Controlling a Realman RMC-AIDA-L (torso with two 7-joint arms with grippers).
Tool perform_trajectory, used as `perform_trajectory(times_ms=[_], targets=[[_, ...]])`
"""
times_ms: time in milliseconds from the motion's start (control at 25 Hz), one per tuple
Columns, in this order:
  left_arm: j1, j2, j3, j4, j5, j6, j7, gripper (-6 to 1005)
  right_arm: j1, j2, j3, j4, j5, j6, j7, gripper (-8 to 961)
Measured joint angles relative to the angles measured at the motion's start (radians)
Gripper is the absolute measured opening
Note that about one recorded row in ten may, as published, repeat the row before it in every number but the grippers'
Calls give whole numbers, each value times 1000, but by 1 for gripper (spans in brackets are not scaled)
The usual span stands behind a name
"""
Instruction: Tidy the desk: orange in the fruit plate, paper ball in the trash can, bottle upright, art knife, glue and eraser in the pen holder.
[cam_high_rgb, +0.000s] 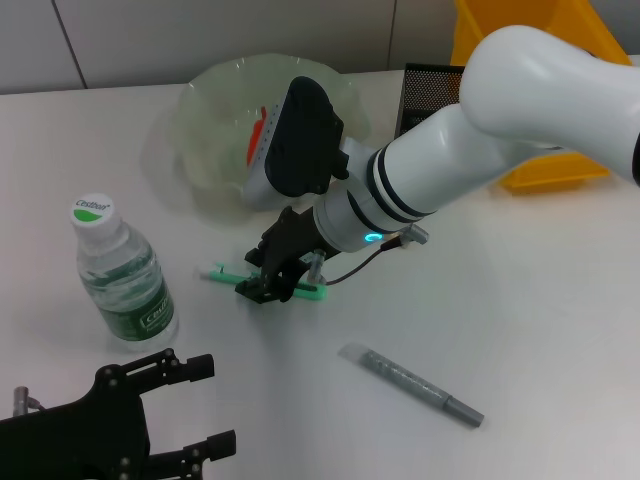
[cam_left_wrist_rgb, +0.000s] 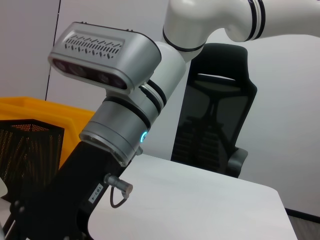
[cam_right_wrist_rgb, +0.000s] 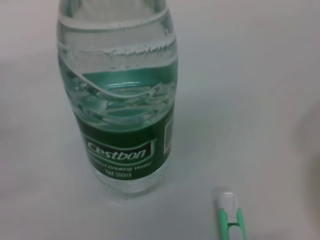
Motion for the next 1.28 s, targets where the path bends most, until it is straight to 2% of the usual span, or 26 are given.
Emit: perform_trajectory(times_ms=[200, 520, 960, 1160, 1280], targets=[[0, 0, 0, 0, 0, 0, 0, 797, 0, 0, -1, 0, 0, -2, -6, 352], [-3, 0, 0, 0, -1, 0, 1, 795, 0, 0, -1, -1, 0, -6, -13, 152], [-5, 0, 0, 0, -1, -2, 1, 795, -9, -5, 9, -36, -5, -37, -5, 144], [-3, 0, 0, 0, -1, -4, 1, 795, -30, -10, 15, -85, -25, -62, 11, 87], [-3, 0, 0, -1, -1, -10, 1, 795, -29, -11, 26, -86, -53, -63, 19, 106]])
